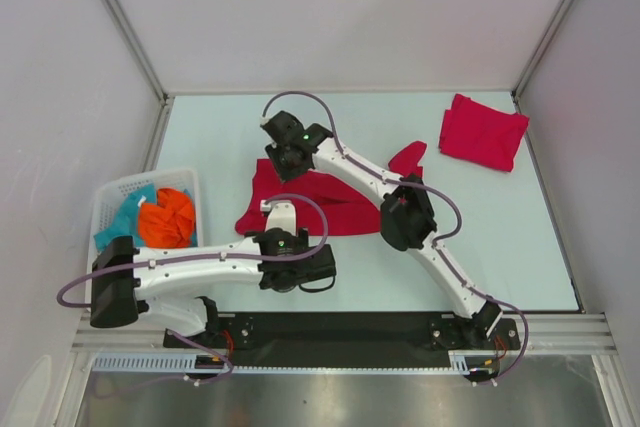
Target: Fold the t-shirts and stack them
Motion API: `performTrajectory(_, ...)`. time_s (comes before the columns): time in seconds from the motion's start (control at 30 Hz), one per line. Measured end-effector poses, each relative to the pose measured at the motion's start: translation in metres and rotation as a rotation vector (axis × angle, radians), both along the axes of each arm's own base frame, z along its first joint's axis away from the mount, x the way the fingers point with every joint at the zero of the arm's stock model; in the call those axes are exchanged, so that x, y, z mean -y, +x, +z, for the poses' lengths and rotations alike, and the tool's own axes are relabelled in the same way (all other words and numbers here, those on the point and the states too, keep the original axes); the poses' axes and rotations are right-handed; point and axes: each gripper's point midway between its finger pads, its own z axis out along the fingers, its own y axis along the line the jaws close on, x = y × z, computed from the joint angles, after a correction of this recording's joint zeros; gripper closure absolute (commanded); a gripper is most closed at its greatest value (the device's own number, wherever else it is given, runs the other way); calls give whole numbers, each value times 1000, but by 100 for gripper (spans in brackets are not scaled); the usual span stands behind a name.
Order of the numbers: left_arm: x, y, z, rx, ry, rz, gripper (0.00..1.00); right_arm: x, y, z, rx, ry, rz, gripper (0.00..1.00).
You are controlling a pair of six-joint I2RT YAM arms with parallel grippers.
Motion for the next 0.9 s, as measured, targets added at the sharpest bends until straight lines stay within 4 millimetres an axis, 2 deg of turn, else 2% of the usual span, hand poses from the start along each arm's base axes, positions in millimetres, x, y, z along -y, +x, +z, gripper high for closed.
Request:
performTrajectory(0.2, -5, 2, 2, 14, 13, -2, 14, -1, 22, -30, -47, 35, -7, 67)
performTrajectory(0.33, -7, 3, 4, 25, 21, -8, 13, 11, 34, -60, -118, 44, -39, 68)
performTrajectory(0.47, -9, 6, 6, 37, 34, -11, 13, 23, 52, -60, -135, 79, -92, 83)
performTrajectory(0.63, -13, 11, 8, 54, 57, -16, 12, 39, 70, -64, -208, 144, -199, 88)
performTrajectory(0.77, -14, 14, 9, 56, 67, -16, 12, 66, 93, -63, -190, 130, -301, 86)
performTrajectory(0.9, -13, 16, 10, 62, 82, -23, 11, 111, 124, -63, -145, 83, -431, 85)
